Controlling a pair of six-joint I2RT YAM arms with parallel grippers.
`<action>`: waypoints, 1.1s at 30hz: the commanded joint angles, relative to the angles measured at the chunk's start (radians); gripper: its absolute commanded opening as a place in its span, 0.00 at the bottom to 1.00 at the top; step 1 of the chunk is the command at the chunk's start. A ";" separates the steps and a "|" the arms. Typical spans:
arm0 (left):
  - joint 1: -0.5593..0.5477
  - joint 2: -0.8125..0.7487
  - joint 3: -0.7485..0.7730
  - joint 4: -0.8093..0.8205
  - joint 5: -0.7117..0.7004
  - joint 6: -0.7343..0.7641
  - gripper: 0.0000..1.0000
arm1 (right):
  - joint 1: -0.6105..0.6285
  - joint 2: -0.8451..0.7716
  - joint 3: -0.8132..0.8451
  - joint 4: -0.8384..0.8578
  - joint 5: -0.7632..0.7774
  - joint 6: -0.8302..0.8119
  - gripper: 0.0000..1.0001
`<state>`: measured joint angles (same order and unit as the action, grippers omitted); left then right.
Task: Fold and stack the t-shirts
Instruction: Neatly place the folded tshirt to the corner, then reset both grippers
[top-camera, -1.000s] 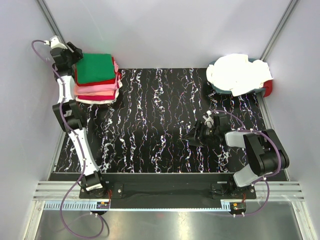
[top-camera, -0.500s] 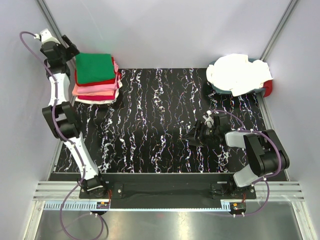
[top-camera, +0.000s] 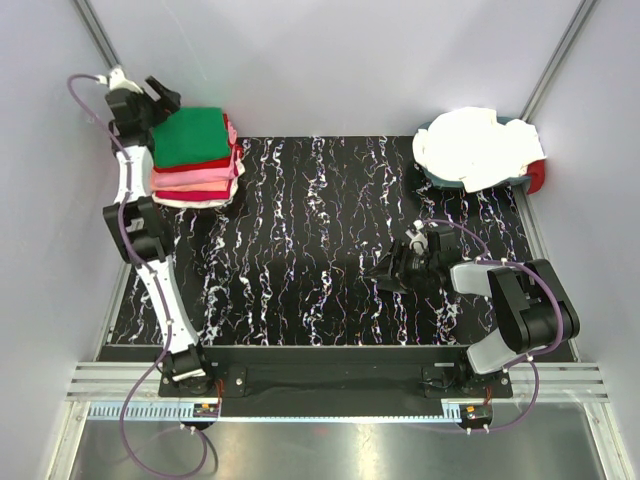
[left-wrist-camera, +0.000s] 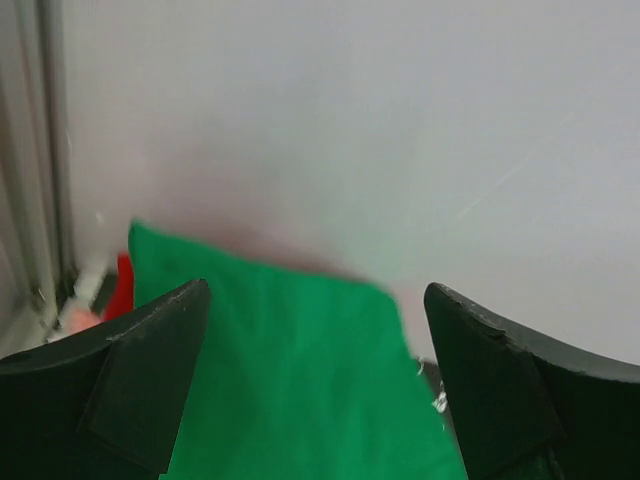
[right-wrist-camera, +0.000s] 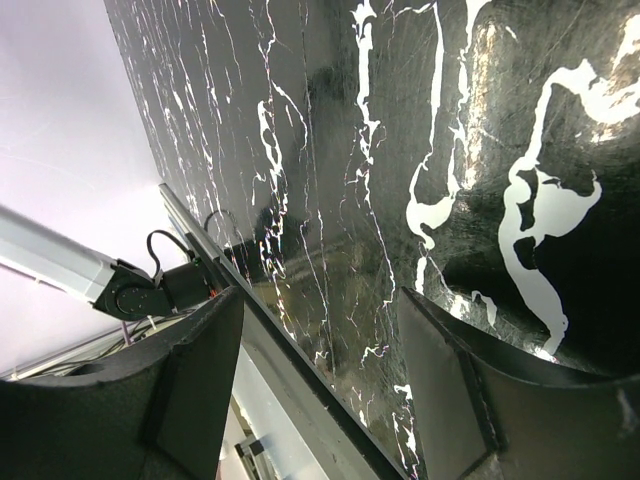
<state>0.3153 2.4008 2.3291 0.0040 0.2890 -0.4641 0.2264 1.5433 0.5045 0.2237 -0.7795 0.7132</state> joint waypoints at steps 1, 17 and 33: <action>0.008 0.116 0.082 0.002 0.084 -0.068 0.94 | -0.004 -0.019 0.000 0.045 -0.023 0.002 0.70; -0.011 -0.113 -0.011 0.041 0.041 -0.009 0.99 | -0.004 -0.017 0.000 0.051 -0.024 0.003 0.69; -0.294 -0.934 -0.873 -0.113 -0.180 0.110 0.99 | -0.004 -0.066 -0.023 0.051 -0.006 -0.001 0.70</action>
<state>0.0818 1.6024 1.5524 -0.0799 0.1913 -0.3912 0.2260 1.5131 0.4862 0.2420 -0.7792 0.7158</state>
